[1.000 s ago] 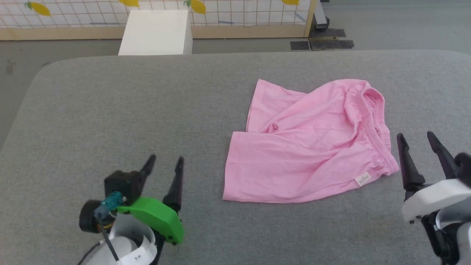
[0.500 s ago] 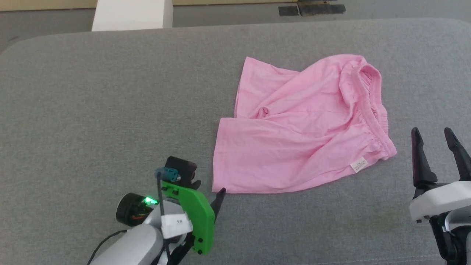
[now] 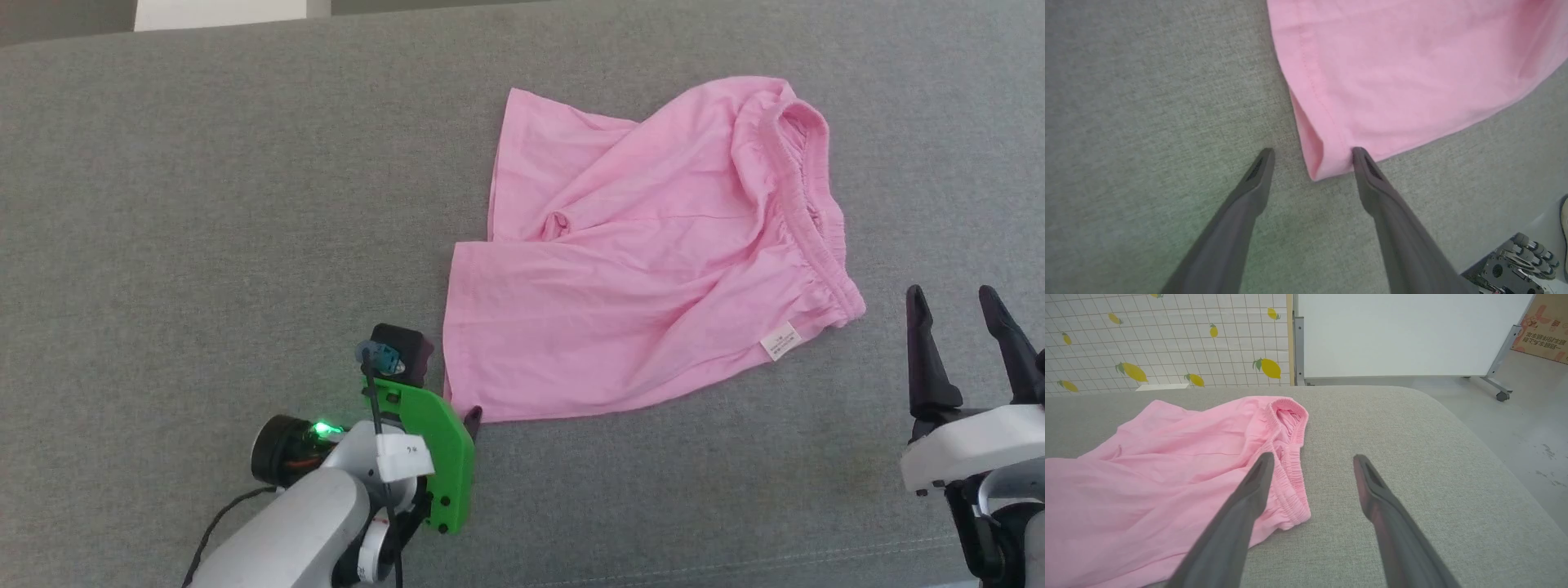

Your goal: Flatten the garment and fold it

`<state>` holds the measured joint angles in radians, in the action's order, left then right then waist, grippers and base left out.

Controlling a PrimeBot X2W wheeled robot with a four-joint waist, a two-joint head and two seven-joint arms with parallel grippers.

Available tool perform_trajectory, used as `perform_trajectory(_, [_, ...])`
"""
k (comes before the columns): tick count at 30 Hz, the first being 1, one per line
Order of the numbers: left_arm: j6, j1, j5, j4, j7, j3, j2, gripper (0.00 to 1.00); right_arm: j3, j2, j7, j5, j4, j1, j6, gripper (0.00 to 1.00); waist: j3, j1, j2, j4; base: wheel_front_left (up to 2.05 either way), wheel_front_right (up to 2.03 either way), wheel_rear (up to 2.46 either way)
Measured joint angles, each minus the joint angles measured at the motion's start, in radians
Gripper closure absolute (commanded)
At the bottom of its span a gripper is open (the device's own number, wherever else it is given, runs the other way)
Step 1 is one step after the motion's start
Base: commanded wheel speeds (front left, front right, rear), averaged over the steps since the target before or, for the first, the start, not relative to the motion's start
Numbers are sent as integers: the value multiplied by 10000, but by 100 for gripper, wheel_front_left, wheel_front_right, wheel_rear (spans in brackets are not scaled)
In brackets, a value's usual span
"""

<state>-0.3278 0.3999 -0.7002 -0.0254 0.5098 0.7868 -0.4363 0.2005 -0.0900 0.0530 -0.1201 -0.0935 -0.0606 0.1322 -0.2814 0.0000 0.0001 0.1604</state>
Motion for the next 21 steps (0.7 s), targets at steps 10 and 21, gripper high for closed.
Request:
perform_trajectory(10, [86, 200, -48, -50, 500, 157, -71, 100, -8, 65, 0, 109, 150, -8, 0, 0, -230, 0, 0, 16, 0, 0, 0])
perform_trajectory(21, [10, -141, 46, 616, -1417, -295, 42, 100, -934, -918, 3225, -456, 545, 0, 0, 0, 445, 0, 0, -535, 0, 0, 0])
